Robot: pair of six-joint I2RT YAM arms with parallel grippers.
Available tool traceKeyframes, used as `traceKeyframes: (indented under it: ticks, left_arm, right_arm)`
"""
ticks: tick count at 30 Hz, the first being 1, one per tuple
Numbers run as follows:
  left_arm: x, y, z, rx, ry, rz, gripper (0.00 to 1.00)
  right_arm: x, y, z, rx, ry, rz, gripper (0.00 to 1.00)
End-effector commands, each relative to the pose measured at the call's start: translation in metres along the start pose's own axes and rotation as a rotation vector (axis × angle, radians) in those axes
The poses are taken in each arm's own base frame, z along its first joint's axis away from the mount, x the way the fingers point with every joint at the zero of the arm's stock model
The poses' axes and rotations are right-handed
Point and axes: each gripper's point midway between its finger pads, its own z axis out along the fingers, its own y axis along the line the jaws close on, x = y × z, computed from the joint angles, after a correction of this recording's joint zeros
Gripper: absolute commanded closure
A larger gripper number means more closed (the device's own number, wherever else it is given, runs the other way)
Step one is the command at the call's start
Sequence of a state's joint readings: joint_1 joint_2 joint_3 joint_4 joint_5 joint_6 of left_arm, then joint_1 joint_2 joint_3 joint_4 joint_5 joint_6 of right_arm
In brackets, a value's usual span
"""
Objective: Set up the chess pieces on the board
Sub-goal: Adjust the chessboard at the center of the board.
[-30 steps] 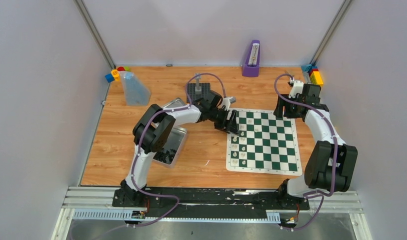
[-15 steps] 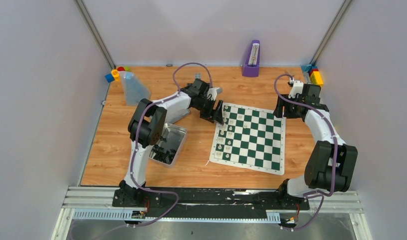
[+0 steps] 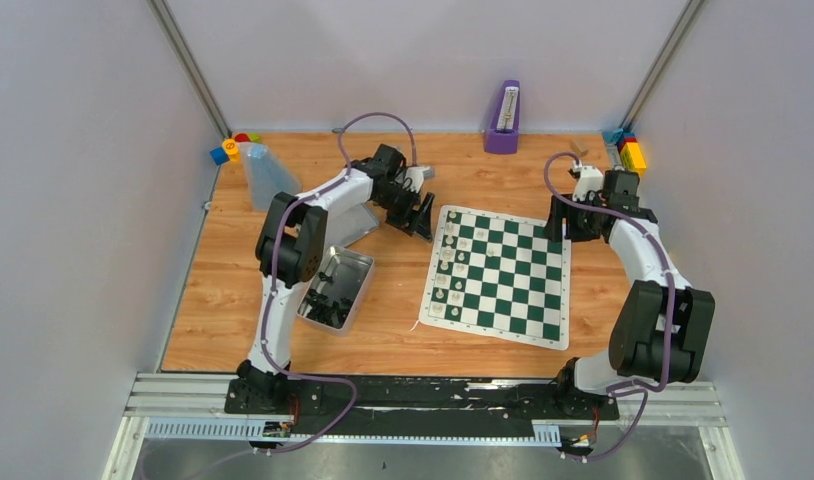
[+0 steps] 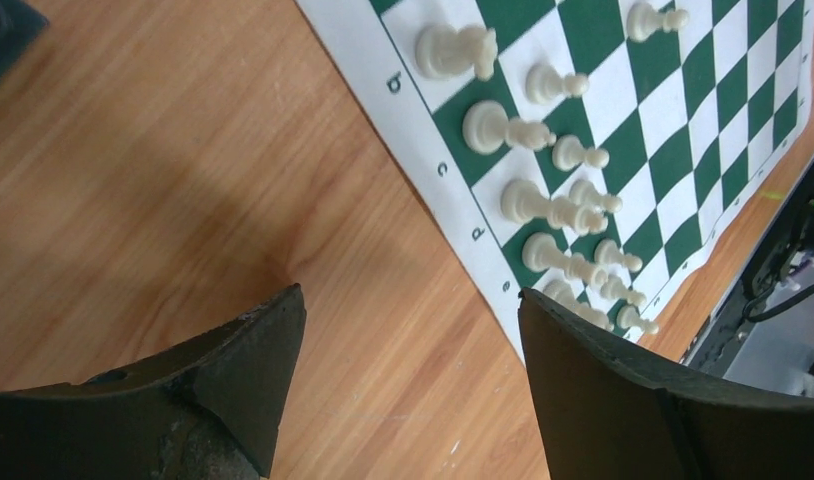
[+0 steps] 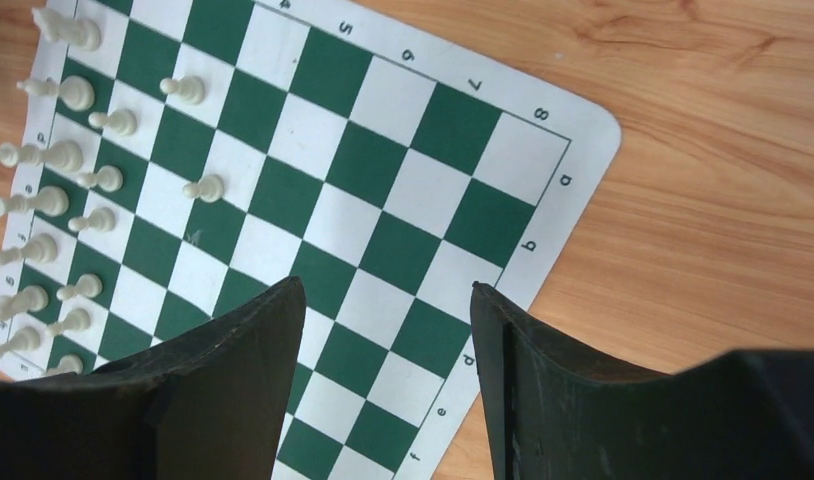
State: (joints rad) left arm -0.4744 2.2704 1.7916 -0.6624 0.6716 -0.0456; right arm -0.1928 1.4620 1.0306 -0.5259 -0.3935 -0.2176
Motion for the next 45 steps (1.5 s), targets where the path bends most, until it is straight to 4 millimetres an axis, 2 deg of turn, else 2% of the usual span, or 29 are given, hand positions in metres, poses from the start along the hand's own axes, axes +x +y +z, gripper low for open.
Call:
traceKeyframes:
  ticks: [1, 2, 3, 4, 5, 8, 11, 14, 20, 26, 37, 45]
  left_arm:
    - [0.002, -0.018, -0.037, -0.026, -0.021, 0.128, 0.13]
    - [0.009, -0.019, -0.039, -0.026, -0.012, 0.132, 0.12]
    - [0.006, -0.027, -0.052, -0.032, -0.035, 0.174, 0.12]
    - [0.015, -0.028, -0.055, -0.035, -0.021, 0.179, 0.11]
    - [0.011, -0.036, -0.069, -0.053, -0.044, 0.226, 0.11]
    - [0.028, -0.041, -0.091, -0.101, -0.029, 0.272, 0.09]
    - [0.035, -0.048, -0.119, -0.169, -0.042, 0.347, 0.07]
    - [0.045, -0.046, -0.137, -0.233, -0.040, 0.385, 0.05]
    - [0.047, -0.054, -0.174, -0.306, -0.097, 0.426, 0.01]
    - [0.049, -0.053, -0.198, -0.347, -0.133, 0.441, 0.00]
    - [0.050, -0.043, -0.213, -0.398, -0.151, 0.418, 0.00]
    - [0.046, -0.043, -0.222, -0.417, -0.170, 0.416, 0.00]
  right_arm:
    - [0.008, 0.032, -0.012, -0.141, -0.001, -0.186, 0.38]
    - [0.009, 0.040, -0.016, -0.150, -0.011, -0.244, 0.38]
    - [0.011, 0.048, -0.019, -0.161, -0.019, -0.302, 0.38]
    - [0.011, 0.059, -0.023, -0.177, -0.031, -0.365, 0.37]
    - [0.014, 0.071, -0.027, -0.197, -0.038, -0.424, 0.37]
    - [0.027, 0.116, -0.033, -0.286, -0.047, -0.610, 0.38]
    - [0.046, 0.146, -0.032, -0.329, -0.033, -0.758, 0.38]
    - [0.069, 0.163, -0.022, -0.348, -0.004, -0.883, 0.40]
    - [0.113, 0.183, -0.005, -0.380, 0.011, -1.063, 0.43]
    - [0.133, 0.190, 0.010, -0.370, 0.021, -1.163, 0.45]
    - [0.163, 0.200, 0.023, -0.407, 0.096, -1.216, 0.47]
    - [0.173, 0.209, 0.024, -0.432, 0.123, -1.211, 0.47]
